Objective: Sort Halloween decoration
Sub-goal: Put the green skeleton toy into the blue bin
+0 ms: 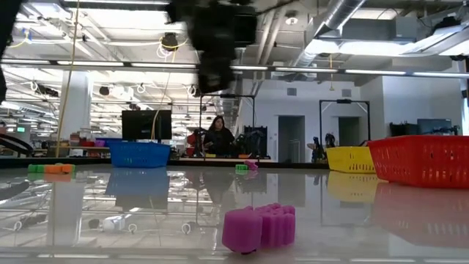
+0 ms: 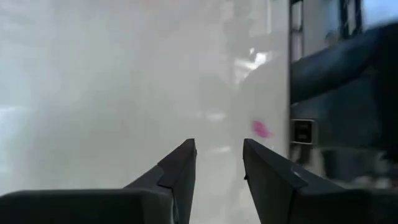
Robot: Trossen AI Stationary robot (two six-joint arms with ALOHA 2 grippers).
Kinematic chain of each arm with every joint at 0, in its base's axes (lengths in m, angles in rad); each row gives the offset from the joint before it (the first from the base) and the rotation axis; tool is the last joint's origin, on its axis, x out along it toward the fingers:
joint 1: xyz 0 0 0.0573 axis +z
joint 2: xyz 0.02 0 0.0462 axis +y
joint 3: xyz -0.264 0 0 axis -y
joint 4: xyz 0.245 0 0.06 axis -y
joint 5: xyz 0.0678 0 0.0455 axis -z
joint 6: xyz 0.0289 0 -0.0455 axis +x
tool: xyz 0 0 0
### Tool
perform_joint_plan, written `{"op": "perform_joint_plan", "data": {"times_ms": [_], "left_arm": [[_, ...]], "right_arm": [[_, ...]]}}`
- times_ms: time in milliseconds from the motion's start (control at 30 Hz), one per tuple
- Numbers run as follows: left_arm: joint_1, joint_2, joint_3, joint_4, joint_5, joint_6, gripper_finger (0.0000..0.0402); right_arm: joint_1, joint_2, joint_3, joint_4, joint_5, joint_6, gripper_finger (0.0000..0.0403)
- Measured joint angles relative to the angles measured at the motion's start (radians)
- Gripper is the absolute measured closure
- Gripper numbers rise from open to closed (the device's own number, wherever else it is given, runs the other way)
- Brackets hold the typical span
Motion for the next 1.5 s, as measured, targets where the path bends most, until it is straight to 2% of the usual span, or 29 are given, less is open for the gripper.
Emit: {"op": "perform_joint_plan", "data": {"times_ms": [67, 167, 267, 333, 367, 433, 567, 667, 800, 1033, 1500], "left_arm": [[-0.065, -0.133, -0.210, 0.145, -0.086, -0.193, 0.0281], [-0.187, -0.338, -0.425, 0.233, -0.369, -0.589, 0.0279], [-0.339, -0.492, -0.543, 0.165, -0.660, -1.008, 0.0278], [-0.440, -0.522, -0.575, 0.102, -0.776, -1.213, 0.0278], [-0.481, -0.524, -0.577, 0.071, -0.797, -1.295, 0.0278], [-0.549, -0.512, -0.571, 0.052, -0.807, -1.407, 0.0278], [-0.645, -0.419, -0.569, 0.130, -0.807, -1.575, 0.0278], [-0.701, -0.347, -0.567, 0.200, -0.759, -1.671, 0.0278], [-0.776, -0.264, -0.543, 0.208, -0.712, -1.764, 0.0278], [-0.839, -0.186, -0.487, 0.156, -0.653, -1.808, 0.0278], [-0.777, -0.180, -0.500, 0.028, -0.664, -1.786, 0.0278]], "right_arm": [[0.000, 0.000, 0.000, -0.017, 0.000, 0.000, 0.0098], [-0.001, 0.000, 0.000, -0.046, 0.019, 0.000, 0.0098], [-0.002, 0.000, 0.000, -0.068, 0.056, -0.011, 0.0098], [-0.002, 0.000, 0.000, -0.063, 0.075, -0.038, 0.0098], [-0.002, 0.000, 0.000, -0.063, 0.085, -0.043, 0.0098], [-0.002, -0.001, 0.000, -0.060, 0.116, -0.053, 0.0098], [-0.003, 0.000, 0.000, -0.062, 0.146, -0.053, 0.0098], [-0.003, 0.000, 0.000, -0.061, 0.147, -0.052, 0.0098], [-0.002, -0.001, 0.000, -0.060, 0.146, -0.033, 0.0098], [-0.002, -0.001, 0.000, -0.060, 0.137, -0.007, 0.0098], [-0.002, -0.001, 0.000, -0.050, 0.103, 0.005, 0.0098]]}}
